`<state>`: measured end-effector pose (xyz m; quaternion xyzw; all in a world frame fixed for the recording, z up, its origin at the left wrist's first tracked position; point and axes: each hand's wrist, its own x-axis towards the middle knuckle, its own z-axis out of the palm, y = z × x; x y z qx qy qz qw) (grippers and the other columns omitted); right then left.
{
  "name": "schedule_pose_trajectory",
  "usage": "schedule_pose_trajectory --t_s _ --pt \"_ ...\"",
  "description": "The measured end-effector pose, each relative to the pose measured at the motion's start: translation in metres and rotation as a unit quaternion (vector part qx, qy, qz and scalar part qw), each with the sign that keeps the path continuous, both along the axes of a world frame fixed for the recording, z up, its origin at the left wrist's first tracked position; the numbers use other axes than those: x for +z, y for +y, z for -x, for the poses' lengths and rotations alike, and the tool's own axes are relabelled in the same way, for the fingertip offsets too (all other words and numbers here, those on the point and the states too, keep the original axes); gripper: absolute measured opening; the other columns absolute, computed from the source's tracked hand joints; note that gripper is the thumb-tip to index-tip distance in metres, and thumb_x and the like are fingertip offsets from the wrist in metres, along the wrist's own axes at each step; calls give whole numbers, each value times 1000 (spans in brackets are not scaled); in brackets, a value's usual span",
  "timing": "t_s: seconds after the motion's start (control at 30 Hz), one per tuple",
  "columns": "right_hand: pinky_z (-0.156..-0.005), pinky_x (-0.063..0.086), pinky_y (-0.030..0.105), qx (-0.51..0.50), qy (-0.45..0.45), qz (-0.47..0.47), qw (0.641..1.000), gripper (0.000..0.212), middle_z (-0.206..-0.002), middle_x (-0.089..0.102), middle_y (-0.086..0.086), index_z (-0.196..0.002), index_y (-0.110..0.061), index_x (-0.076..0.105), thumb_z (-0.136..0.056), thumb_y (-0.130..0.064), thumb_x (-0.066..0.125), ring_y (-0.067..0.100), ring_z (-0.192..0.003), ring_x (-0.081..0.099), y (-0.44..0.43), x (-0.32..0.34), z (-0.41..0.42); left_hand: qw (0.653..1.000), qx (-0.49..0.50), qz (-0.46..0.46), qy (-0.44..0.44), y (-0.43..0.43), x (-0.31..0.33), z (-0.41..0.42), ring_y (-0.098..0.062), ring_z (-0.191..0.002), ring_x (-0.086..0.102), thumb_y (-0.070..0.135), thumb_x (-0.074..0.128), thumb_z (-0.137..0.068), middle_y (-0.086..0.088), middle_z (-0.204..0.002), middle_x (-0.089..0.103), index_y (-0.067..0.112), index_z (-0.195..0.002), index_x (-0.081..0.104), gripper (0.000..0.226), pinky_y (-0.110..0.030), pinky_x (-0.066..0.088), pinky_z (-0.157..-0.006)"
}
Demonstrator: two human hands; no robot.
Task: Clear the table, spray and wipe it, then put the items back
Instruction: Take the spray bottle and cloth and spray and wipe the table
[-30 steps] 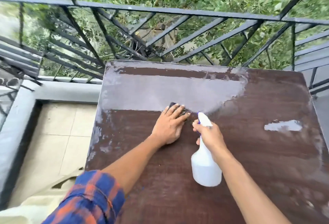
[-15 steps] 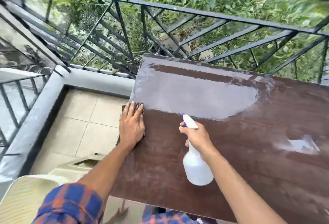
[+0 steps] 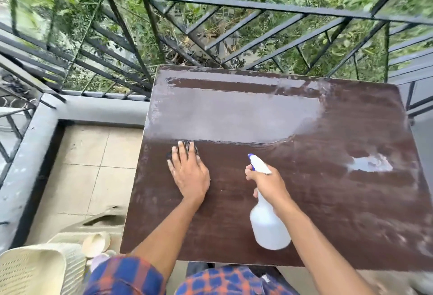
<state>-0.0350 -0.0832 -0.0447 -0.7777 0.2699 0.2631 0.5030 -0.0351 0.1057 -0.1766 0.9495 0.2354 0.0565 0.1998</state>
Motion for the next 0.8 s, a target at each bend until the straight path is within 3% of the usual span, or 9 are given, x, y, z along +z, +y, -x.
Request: schedule_pose_trajectory --t_s 0.17,0.4,0.53,0.67,0.8 --pt "-53 45 24 -26 -6 10 1000 10 -82 67 -1 -93 -17 70 -89 -24 65 17 -40 50 -49 -1 5 987 -160 5 -19 -89 4 2 -29 -147 31 24 49 -95 -5 -157 39 23 -143 51 48 -55 26 -118" --pt "-46 43 24 -104 -28 15 994 12 -75 70 10 -99 -12 71 -93 -22 66 18 -36 49 -117 -6 22 914 -405 4 31 -207 2 21 -28 -150 23 31 54 -90 -3 -162 29 20 -150 42 62 -54 23 -119" --pt "-53 45 32 -106 -26 15 994 18 -73 68 6 -99 -8 71 -93 -25 67 20 -38 49 -141 -13 39 884 -466 -5 36 -216 3 32 -29 -150 25 30 47 -89 -4 -162 31 17 -148 45 60 -54 25 -118" --pt "-53 45 29 -68 -17 1 998 9 -81 72 5 -87 -30 69 -95 -30 65 22 -42 50 -138 -18 58 853 -521 -9 21 -189 2 42 -30 -149 28 27 44 -90 -5 -161 33 17 -143 50 54 -53 25 -118" --pt "-47 46 25 -18 -11 0 1000 10 -84 73 8 -86 -26 68 -94 -32 67 19 -44 52 -112 -22 72 871 -490 -14 -5 -142 -1 64 -27 -149 26 27 47 -97 -2 -161 33 26 -146 46 49 -48 21 -121"
